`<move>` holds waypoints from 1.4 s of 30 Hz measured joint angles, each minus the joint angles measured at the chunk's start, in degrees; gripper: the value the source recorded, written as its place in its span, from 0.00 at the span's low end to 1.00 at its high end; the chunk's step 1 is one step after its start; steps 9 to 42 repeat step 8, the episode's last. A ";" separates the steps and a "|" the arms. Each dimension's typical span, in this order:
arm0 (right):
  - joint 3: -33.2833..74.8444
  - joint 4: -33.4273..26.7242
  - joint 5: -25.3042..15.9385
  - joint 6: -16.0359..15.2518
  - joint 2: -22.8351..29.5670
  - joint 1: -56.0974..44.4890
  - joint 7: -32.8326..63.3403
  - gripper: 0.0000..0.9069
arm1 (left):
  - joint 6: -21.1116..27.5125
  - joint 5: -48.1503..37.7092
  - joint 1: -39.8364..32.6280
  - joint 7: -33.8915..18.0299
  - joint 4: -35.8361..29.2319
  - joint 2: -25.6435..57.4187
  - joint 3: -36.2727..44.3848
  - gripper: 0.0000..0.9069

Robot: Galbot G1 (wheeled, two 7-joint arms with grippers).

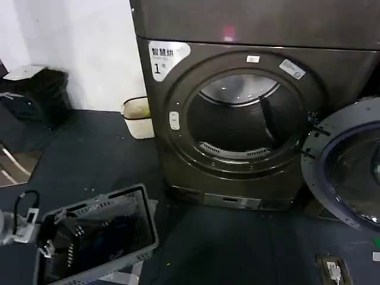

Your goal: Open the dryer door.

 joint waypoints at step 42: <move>0.02 -0.21 -0.03 0.00 0.02 0.02 -0.10 1.00 | 0.09 0.46 1.00 0.37 0.46 -0.29 -0.97 1.00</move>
